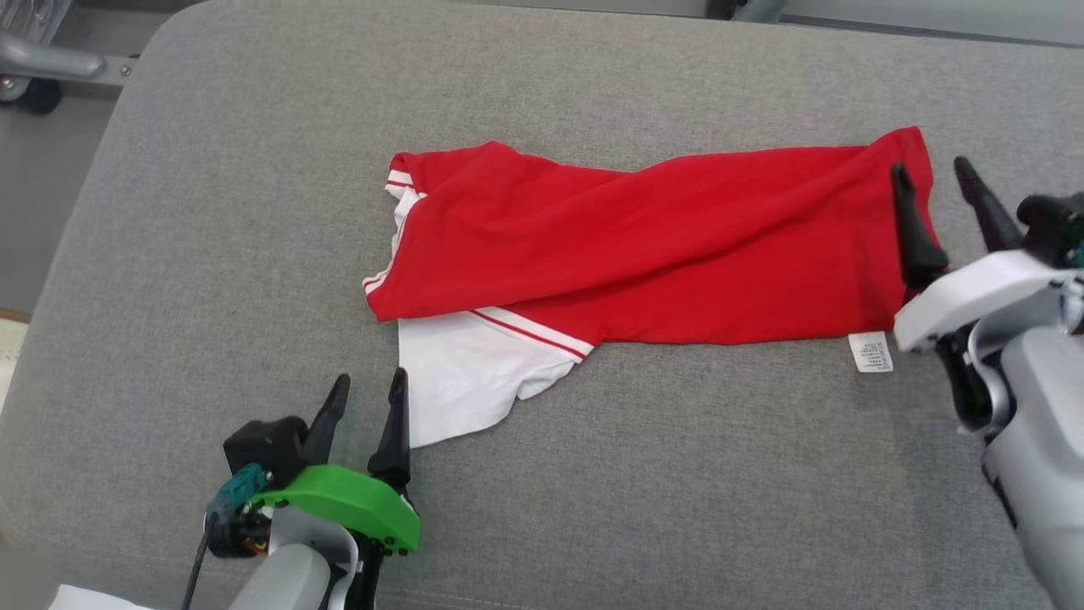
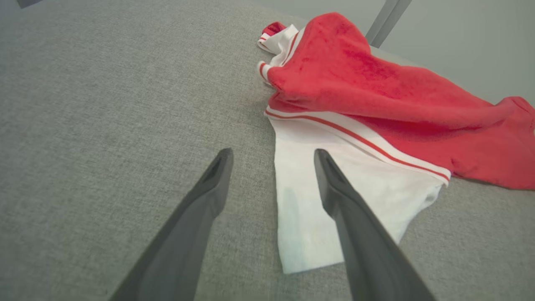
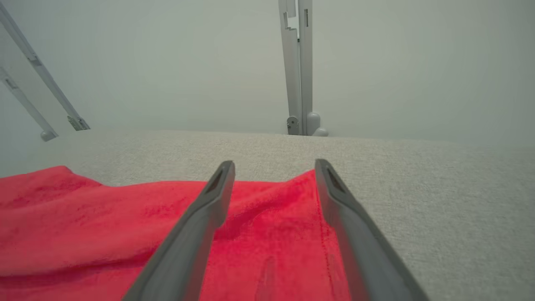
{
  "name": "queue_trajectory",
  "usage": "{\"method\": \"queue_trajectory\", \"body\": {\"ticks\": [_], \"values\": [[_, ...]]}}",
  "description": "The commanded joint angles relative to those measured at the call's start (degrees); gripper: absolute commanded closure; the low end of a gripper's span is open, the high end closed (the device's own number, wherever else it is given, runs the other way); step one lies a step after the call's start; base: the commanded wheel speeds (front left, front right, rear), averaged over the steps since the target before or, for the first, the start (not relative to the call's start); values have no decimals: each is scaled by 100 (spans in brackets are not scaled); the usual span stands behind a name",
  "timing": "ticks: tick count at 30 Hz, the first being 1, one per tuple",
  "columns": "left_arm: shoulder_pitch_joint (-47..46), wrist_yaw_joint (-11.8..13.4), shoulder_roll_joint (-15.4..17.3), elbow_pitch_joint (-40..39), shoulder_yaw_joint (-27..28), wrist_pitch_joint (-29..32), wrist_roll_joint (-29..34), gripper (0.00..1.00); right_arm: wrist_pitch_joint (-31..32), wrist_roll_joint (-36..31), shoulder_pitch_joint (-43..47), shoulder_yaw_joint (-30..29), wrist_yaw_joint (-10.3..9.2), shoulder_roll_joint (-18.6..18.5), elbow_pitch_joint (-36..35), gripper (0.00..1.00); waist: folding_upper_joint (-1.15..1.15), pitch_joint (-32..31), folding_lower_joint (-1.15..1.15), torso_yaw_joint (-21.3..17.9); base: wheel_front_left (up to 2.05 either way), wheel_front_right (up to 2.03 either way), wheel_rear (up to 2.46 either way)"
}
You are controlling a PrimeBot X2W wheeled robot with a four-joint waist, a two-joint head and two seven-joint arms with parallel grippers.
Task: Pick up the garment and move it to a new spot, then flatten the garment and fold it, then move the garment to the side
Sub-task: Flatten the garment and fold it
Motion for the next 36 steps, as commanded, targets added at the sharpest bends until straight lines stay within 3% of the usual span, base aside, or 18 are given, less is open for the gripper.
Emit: {"method": "queue_trajectory", "body": {"ticks": [1,9,12,20,35,36], "values": [[122,59,-28,32,22,-15,-64,0,-4,-40,344,-96,-1,124,-256,0,0,-231,0,-193,0,0,0],[558,315,-185,243,-32,-12,-83,0,-4,-410,2373,-714,-2,562,-1948,0,0,-653,0,-395,0,0,0],[656,288,-235,341,-33,-12,-151,0,-4,-514,2898,-936,-1,816,-2383,0,0,-727,0,-466,0,0,0],[686,264,-325,784,135,-15,-127,0,-4,-598,3446,-1009,-1,1319,-2637,0,0,-858,0,-681,0,0,0],[355,147,-580,1670,361,12,-175,0,-4,-789,3397,-960,-1,1365,-2636,0,0,-818,0,-845,0,0,0],[334,109,-599,1730,348,17,-200,11,-4,-805,3394,-965,-1,1358,-2642,0,0,-815,0,-841,0,0,0]]}}
